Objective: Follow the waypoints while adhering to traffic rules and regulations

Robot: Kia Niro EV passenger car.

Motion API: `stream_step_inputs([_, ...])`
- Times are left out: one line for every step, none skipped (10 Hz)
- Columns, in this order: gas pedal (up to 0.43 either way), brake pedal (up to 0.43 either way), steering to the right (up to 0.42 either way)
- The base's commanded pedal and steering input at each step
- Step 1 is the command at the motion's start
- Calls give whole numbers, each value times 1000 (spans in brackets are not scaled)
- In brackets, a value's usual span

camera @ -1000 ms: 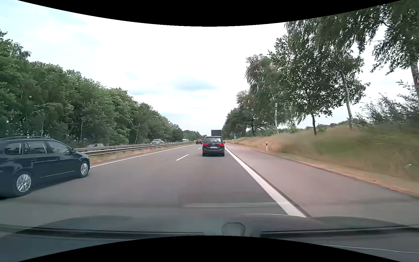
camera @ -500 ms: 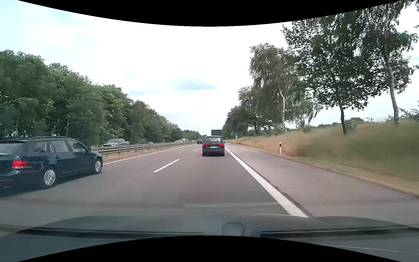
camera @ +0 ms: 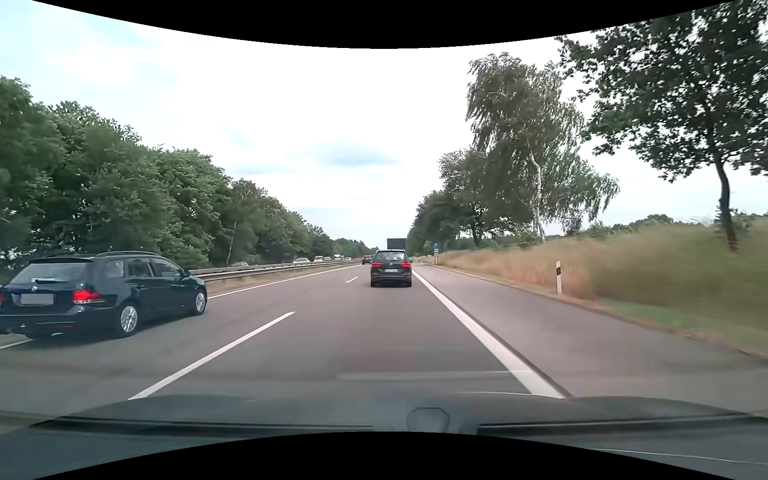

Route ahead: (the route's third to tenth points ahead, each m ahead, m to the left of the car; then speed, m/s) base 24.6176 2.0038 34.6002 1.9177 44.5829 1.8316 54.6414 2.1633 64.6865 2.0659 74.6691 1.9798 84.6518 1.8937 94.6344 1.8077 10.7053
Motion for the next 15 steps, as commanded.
stream_step_inputs([130, 0, -2])
stream_step_inputs([130, 0, -2])
stream_step_inputs([130, 0, -2])
stream_step_inputs([130, 0, -2])
stream_step_inputs([130, 0, -2])
stream_step_inputs([130, 0, -2])
stream_step_inputs([130, 0, -2])
stream_step_inputs([130, 0, -2])
stream_step_inputs([130, 0, -2])
stream_step_inputs([130, 0, -2])
stream_step_inputs([130, 0, -2])
stream_step_inputs([130, 0, -2])
stream_step_inputs([130, 0, -2])
stream_step_inputs([130, 0, -2])
stream_step_inputs([130, 0, -2])
